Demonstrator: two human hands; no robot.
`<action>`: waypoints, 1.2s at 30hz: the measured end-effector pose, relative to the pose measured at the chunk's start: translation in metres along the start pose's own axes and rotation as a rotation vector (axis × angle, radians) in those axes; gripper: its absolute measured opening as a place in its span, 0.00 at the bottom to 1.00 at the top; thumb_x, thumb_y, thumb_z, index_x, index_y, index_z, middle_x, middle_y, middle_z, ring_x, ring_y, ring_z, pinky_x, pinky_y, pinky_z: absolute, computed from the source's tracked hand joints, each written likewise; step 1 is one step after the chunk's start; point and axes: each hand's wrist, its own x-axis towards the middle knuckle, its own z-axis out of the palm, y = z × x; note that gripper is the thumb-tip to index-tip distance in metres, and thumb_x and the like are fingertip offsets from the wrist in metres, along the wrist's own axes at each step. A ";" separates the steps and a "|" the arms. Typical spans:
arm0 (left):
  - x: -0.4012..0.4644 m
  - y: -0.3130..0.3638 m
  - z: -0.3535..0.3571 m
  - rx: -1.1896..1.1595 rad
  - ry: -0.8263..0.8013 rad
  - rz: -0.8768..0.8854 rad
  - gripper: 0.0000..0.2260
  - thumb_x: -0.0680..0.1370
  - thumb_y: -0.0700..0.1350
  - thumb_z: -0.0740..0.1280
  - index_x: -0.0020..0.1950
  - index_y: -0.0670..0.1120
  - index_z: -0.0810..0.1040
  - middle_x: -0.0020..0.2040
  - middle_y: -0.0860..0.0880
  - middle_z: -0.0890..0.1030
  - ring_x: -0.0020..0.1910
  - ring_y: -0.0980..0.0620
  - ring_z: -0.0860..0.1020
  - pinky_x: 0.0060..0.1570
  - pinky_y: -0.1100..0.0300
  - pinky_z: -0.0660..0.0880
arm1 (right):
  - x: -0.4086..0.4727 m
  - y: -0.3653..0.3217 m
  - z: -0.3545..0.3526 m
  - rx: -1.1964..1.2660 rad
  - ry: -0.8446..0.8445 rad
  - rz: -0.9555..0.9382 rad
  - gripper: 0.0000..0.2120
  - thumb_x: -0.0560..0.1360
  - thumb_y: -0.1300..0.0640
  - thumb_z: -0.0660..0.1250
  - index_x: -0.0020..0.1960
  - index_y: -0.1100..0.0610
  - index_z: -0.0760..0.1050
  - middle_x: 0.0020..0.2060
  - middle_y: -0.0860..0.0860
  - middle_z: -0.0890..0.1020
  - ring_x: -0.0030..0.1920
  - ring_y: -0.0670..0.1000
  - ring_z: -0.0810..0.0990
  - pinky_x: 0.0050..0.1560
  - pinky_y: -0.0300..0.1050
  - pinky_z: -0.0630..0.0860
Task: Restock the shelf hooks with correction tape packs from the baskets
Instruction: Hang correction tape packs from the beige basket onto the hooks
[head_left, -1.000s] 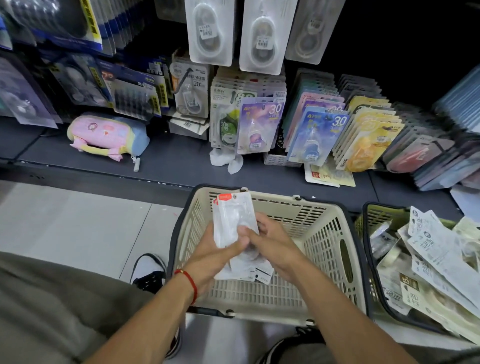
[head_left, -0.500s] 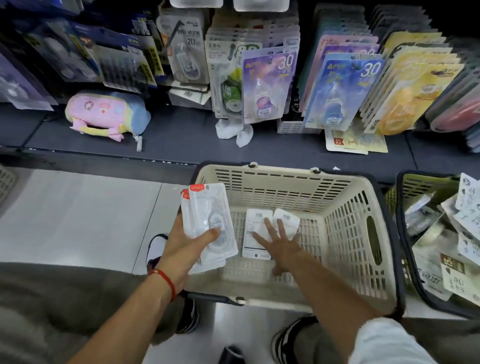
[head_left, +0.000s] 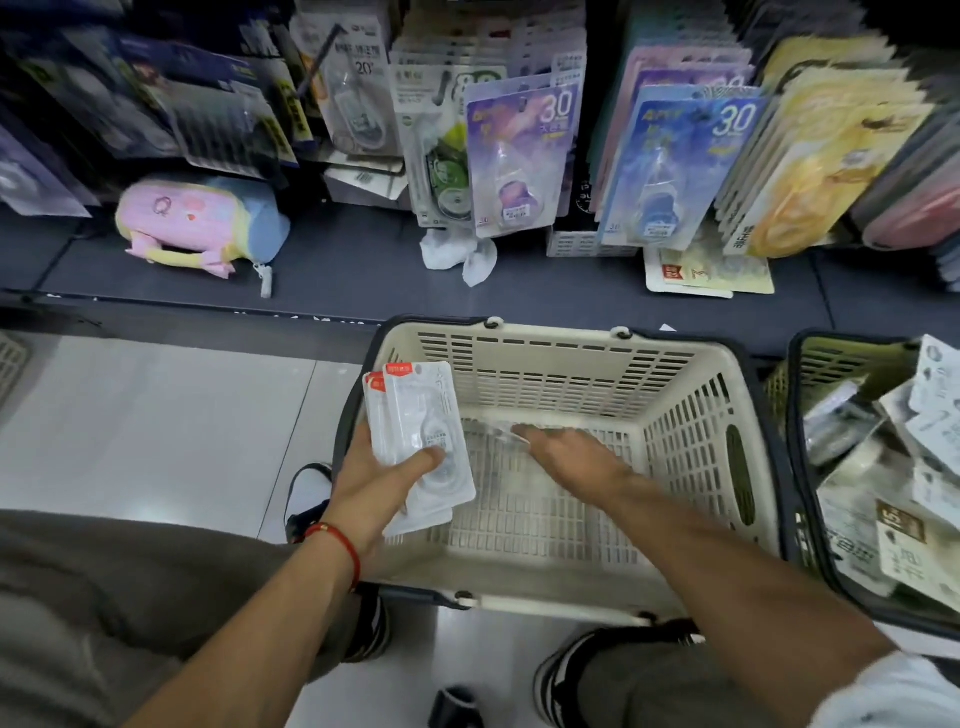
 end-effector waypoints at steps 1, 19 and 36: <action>0.000 0.002 0.002 -0.010 0.000 0.005 0.28 0.73 0.45 0.81 0.68 0.63 0.77 0.58 0.56 0.86 0.60 0.48 0.84 0.58 0.40 0.83 | 0.000 -0.001 -0.015 0.091 0.067 0.053 0.17 0.87 0.52 0.57 0.75 0.54 0.71 0.64 0.60 0.82 0.62 0.62 0.81 0.62 0.55 0.78; -0.040 0.069 0.056 -0.332 -0.647 0.074 0.31 0.75 0.55 0.74 0.77 0.51 0.72 0.69 0.44 0.82 0.67 0.41 0.81 0.56 0.46 0.83 | -0.122 -0.031 -0.236 0.888 -0.064 0.192 0.08 0.81 0.61 0.70 0.44 0.60 0.83 0.37 0.52 0.83 0.36 0.48 0.80 0.40 0.41 0.76; -0.031 0.207 0.075 -0.198 -0.535 0.258 0.30 0.72 0.42 0.80 0.72 0.52 0.74 0.61 0.45 0.87 0.58 0.41 0.86 0.54 0.43 0.84 | -0.093 -0.049 -0.305 1.102 0.960 0.229 0.02 0.78 0.54 0.76 0.46 0.50 0.85 0.54 0.45 0.85 0.57 0.51 0.82 0.60 0.52 0.79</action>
